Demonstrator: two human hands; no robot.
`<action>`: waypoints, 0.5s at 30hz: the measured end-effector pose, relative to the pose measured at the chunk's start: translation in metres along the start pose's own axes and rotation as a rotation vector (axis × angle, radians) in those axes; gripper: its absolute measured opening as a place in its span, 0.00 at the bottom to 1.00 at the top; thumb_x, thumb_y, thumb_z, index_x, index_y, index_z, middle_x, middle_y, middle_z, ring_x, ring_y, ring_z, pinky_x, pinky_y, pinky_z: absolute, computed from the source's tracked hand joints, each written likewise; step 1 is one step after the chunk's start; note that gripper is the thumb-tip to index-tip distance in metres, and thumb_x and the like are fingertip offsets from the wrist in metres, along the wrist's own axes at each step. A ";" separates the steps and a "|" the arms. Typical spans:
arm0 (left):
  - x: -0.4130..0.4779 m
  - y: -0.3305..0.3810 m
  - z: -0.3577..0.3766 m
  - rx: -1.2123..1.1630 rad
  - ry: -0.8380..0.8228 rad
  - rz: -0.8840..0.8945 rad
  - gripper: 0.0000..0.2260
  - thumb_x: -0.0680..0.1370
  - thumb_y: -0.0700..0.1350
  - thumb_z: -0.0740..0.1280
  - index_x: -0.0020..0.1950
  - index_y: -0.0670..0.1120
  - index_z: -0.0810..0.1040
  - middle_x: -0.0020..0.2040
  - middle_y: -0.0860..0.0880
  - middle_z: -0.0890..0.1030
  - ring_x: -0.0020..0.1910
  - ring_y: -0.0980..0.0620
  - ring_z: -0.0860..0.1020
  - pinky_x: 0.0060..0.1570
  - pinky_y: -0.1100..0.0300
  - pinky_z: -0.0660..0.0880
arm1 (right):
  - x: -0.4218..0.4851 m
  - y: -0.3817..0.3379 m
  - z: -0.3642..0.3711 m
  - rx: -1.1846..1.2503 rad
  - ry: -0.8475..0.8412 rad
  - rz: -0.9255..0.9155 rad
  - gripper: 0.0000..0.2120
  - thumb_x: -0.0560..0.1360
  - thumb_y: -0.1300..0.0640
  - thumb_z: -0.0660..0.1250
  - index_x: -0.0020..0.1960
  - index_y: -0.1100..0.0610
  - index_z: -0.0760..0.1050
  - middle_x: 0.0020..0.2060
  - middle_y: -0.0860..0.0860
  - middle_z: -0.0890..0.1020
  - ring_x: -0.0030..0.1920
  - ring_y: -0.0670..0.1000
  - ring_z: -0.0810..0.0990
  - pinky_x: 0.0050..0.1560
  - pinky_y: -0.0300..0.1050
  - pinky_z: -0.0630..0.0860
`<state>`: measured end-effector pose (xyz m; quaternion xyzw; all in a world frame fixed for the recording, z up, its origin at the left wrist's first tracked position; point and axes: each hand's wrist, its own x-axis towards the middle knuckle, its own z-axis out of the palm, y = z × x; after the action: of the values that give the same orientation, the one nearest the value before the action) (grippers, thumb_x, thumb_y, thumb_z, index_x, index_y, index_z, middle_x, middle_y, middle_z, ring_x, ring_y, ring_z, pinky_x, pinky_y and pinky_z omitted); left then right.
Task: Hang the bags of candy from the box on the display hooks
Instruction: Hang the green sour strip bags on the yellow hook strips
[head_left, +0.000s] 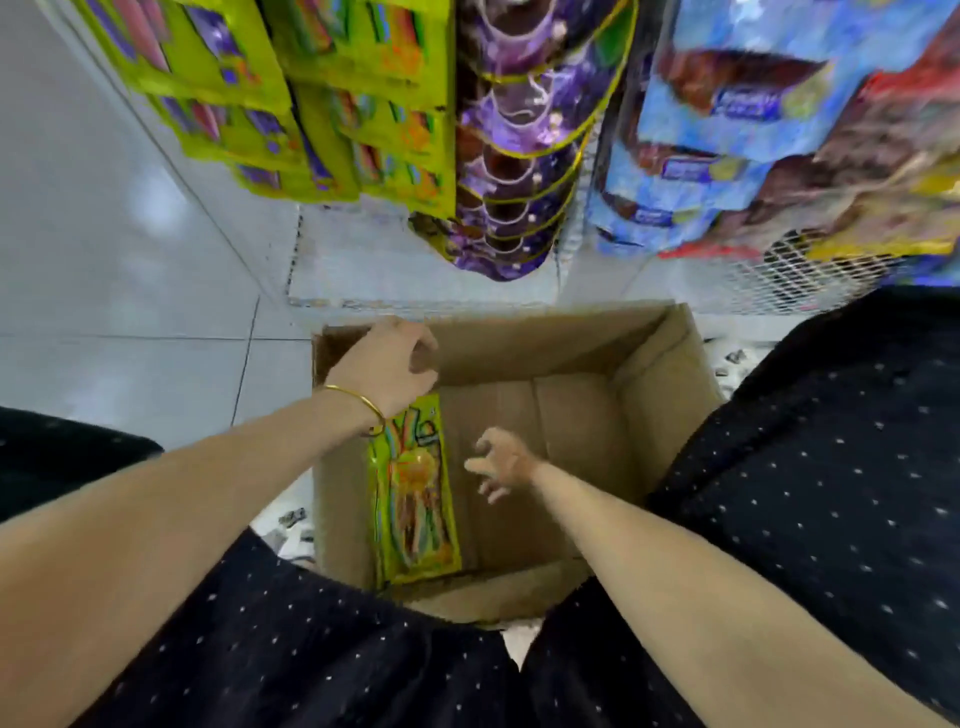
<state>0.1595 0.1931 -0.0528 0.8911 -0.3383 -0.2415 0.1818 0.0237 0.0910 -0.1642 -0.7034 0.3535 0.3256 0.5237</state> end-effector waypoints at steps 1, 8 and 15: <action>0.000 -0.006 0.003 -0.008 -0.020 -0.015 0.13 0.72 0.42 0.69 0.57 0.44 0.76 0.57 0.44 0.74 0.50 0.47 0.77 0.51 0.63 0.69 | 0.007 0.006 0.009 0.019 -0.007 0.043 0.15 0.77 0.62 0.63 0.62 0.61 0.63 0.43 0.59 0.72 0.33 0.52 0.75 0.24 0.44 0.76; -0.007 -0.029 0.015 -0.063 -0.084 -0.138 0.13 0.73 0.40 0.67 0.57 0.46 0.75 0.54 0.48 0.71 0.47 0.51 0.76 0.53 0.64 0.67 | 0.038 0.015 0.046 0.145 -0.037 0.094 0.35 0.73 0.53 0.70 0.71 0.64 0.57 0.67 0.58 0.69 0.64 0.56 0.71 0.55 0.51 0.75; -0.011 -0.032 0.019 -0.116 -0.082 -0.183 0.12 0.73 0.39 0.67 0.56 0.45 0.75 0.55 0.47 0.72 0.46 0.51 0.77 0.53 0.64 0.69 | 0.052 0.017 0.070 0.236 0.034 0.134 0.30 0.73 0.56 0.70 0.69 0.61 0.60 0.65 0.58 0.71 0.64 0.56 0.71 0.64 0.53 0.70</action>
<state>0.1583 0.2203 -0.0807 0.8957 -0.2480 -0.3126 0.1963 0.0309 0.1468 -0.2325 -0.6173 0.4443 0.3037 0.5738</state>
